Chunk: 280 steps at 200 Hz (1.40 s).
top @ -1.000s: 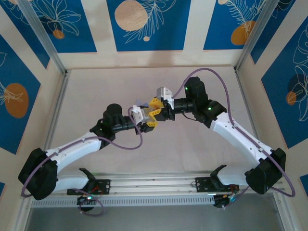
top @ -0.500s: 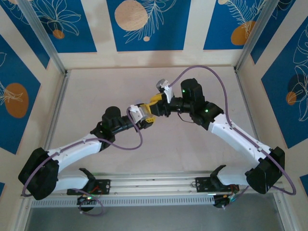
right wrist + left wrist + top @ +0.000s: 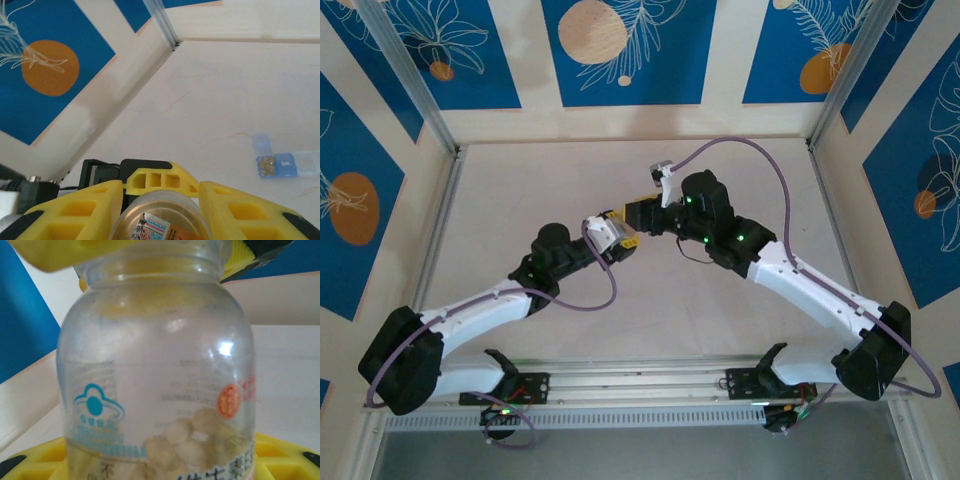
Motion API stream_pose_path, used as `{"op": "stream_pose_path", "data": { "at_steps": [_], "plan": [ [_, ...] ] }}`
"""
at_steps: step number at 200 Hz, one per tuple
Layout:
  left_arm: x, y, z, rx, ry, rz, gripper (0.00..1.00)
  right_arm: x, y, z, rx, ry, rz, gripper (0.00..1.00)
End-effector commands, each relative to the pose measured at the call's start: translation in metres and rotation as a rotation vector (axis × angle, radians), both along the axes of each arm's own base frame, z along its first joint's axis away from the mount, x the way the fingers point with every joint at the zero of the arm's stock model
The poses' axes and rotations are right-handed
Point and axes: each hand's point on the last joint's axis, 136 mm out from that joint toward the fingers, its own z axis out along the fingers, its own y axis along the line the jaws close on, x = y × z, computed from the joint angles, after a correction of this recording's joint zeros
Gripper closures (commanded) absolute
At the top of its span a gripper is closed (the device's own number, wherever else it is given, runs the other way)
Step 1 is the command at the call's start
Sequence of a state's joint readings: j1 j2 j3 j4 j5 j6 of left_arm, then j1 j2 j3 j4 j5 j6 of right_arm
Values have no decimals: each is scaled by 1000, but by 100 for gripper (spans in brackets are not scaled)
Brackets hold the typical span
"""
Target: Sort the pills into containers
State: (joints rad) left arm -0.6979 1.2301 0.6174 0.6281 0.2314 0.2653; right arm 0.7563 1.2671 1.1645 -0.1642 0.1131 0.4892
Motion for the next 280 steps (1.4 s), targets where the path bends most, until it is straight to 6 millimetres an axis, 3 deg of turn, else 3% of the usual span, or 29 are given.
{"op": "stream_pose_path", "data": {
  "at_steps": [1,97,151,280],
  "plan": [
    [-10,-3,92,-184,-251,-2,100,16,-28,-65,-163,138,-201,73],
    [-1,-16,45,-100,-184,-5,100,23,-26,-51,-133,134,-267,59],
    [-10,-20,43,-126,-190,-62,100,25,-30,-49,-134,148,-283,48],
    [-6,-29,19,-102,-134,-84,100,29,-30,-23,-102,106,-284,38]
  ]
}}
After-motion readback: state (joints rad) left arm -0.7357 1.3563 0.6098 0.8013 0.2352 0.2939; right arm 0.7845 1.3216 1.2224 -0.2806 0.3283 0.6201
